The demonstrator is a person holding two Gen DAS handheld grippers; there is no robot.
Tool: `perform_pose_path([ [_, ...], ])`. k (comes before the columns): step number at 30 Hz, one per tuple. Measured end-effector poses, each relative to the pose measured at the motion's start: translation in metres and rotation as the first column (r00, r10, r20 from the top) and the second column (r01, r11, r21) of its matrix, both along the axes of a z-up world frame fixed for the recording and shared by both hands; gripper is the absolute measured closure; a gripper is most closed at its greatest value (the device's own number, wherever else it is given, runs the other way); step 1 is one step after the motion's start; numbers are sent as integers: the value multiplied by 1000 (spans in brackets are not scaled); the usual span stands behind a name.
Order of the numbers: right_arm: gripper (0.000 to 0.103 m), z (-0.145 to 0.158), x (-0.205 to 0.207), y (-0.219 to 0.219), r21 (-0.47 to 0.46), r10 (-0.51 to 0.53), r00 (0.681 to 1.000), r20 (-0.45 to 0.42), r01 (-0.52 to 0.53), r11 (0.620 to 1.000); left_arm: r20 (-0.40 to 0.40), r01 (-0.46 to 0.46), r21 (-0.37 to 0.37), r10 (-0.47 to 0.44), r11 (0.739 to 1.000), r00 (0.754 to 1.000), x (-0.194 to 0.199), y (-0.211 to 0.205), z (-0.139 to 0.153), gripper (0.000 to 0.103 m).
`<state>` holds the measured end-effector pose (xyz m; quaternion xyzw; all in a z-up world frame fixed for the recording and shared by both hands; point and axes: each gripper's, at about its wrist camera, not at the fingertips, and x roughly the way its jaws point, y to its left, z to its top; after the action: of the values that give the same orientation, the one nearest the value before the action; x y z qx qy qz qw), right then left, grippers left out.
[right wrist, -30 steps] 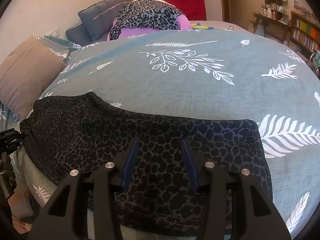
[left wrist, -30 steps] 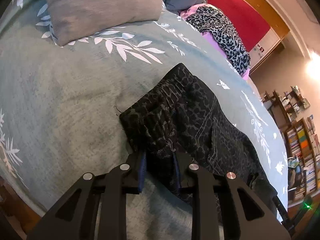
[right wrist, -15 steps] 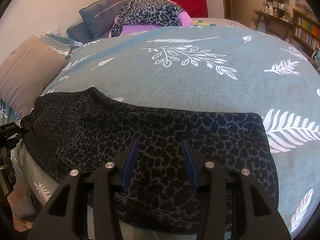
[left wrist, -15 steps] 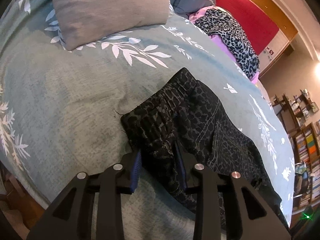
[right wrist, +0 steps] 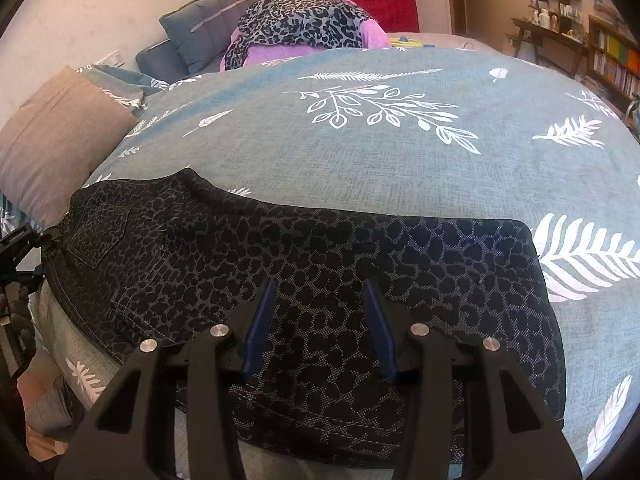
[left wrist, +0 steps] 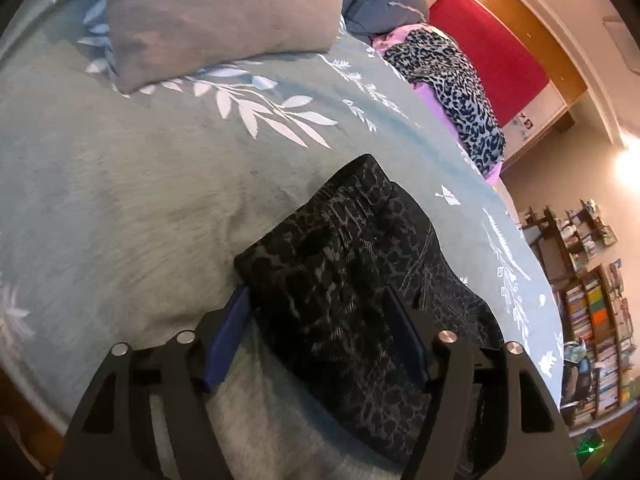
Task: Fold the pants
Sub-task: 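Grasp the pants end with the left tool and lift it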
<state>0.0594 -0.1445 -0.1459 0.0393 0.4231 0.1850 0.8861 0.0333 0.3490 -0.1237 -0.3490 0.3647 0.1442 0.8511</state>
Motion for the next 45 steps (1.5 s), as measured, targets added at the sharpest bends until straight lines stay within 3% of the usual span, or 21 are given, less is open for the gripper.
perform_pose_path([
  [8,57,0,-1,1,-1,2,1000,2,-2,1000,-31,37,34,-36,999,999,22,0,-5,35],
  [9,57,0,-2,1,-2,2,1000,3,-2,1000,-27,38,22,-37,999,999,22,1,-5,46],
  [12,57,0,-3,1,-4,3,1000,5,-3,1000,5,34,-41,-34,999,999,17,5,-6,67],
  [14,57,1,-4,2,-3,2,1000,5,-2,1000,26,38,-62,-37,997,999,12,2,-3,73],
  [19,57,1,-6,-3,4,-7,1000,6,7,1000,120,82,-45,-76,996,990,1,-18,28,76],
  [23,57,1,-8,-9,19,-17,1000,6,17,1000,187,161,23,-163,987,969,0,-48,65,76],
  [31,57,3,-15,-29,62,-49,999,16,48,997,280,322,110,-340,940,898,7,-125,123,77],
  [35,57,5,-18,-45,91,-86,996,19,84,992,290,408,176,-443,896,848,15,-176,147,77],
  [40,56,9,-24,-75,138,-147,989,27,142,980,280,530,239,-581,813,765,27,-248,166,77],
  [45,56,10,-29,-112,185,-219,975,30,210,960,218,633,280,-690,721,690,43,-322,164,77],
])
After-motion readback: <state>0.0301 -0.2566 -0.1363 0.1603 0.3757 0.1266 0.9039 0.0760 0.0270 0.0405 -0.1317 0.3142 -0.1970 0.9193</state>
